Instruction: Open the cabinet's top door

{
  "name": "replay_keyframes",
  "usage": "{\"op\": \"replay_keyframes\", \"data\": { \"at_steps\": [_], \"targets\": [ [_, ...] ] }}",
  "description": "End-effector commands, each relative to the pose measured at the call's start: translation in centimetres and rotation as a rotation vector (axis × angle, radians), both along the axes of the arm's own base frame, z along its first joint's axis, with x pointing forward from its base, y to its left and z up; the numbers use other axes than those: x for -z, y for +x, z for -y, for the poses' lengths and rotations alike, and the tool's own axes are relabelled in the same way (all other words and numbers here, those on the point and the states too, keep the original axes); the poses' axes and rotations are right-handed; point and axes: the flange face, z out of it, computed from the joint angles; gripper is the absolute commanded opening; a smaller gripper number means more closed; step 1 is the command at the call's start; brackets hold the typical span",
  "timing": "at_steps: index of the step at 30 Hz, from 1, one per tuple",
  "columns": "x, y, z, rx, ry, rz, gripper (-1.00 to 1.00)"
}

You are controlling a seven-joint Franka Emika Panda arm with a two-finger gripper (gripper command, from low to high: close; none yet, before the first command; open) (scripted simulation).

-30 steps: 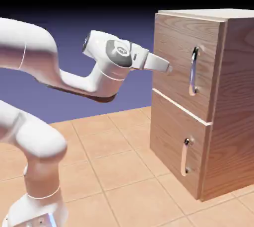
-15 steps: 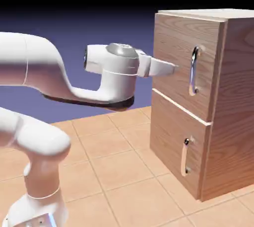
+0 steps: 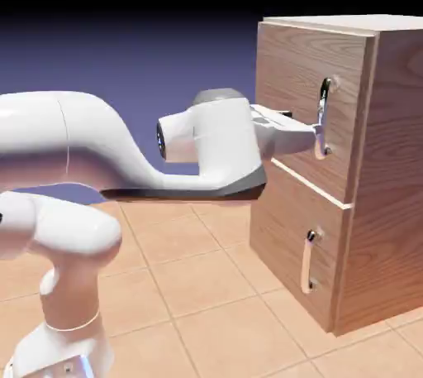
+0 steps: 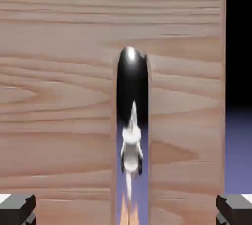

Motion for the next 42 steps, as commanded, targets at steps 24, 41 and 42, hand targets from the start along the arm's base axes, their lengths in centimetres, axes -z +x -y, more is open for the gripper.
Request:
{"op": "replay_keyframes", "data": {
  "at_steps": [24,41,42],
  "targets": [
    [0.0,-4.5,-5.7,0.304,0.000,0.000,-1.00],
    [0.0,-11.1,-12.4,0.566,0.000,0.000,-1.00],
    [0.0,-11.4,-12.8,0.580,0.000,0.000,-1.00]
  ]
}}
